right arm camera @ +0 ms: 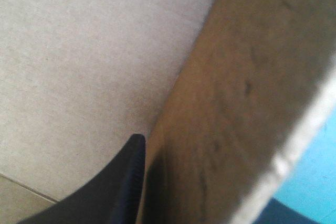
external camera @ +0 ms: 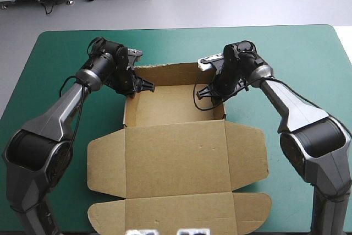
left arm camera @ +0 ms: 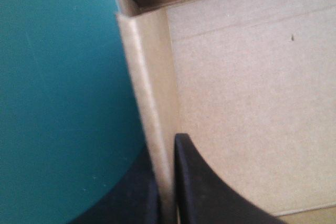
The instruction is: Fold the box
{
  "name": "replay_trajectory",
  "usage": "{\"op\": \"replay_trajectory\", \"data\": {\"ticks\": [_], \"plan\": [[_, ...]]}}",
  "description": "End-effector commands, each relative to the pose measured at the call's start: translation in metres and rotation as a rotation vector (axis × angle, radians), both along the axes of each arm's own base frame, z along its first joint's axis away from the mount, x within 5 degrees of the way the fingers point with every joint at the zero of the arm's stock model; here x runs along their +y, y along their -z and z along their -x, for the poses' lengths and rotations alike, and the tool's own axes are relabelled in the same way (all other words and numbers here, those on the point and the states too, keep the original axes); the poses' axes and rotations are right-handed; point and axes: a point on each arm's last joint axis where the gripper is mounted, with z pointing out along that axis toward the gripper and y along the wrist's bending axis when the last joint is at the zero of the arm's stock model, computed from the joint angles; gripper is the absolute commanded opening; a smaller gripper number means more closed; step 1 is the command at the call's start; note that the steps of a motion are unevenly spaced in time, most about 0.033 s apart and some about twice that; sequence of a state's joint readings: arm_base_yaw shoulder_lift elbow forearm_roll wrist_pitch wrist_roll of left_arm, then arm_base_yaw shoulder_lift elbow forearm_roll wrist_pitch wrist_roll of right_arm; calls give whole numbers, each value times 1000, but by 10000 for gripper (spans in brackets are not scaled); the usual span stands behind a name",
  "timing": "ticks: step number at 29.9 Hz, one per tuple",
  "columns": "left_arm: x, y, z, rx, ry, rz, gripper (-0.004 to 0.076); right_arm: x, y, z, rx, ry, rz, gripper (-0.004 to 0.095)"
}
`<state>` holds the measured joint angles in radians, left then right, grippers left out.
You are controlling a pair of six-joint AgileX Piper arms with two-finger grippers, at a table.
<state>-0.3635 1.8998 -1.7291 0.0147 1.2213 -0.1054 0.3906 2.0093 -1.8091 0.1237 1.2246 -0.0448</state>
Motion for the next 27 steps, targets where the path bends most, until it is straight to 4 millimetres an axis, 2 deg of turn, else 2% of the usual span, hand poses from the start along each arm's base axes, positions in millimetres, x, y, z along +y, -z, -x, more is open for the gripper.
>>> {"op": "replay_trajectory", "data": {"ticks": [1,8,16,18,20,23,25,27], "plan": [[4,-20,6,-28,-9,-30,-10,-7,-29,7,-58,5,18,-17],[-3,1,-1,39,-19,-12,-10,-8,-28,6,-62,5,33,-17],[-3,2,-1,41,-8,-16,-9,-14,-26,4,-87,-11,98,-13],[-3,1,-1,44,0,-18,-6,-14,-26,4,-89,-25,101,31],[-4,-1,0,51,7,-5,36,-13,-26,4,-89,-45,95,136],[-4,-5,2,44,23,6,160,-13,-26,4,-85,-44,86,435],[-4,-8,2,34,28,9,312,-13,-26,4,-83,-32,83,671],[-3,-13,2,15,31,2,445,-13,-26,4,-80,0,82,838]]}}
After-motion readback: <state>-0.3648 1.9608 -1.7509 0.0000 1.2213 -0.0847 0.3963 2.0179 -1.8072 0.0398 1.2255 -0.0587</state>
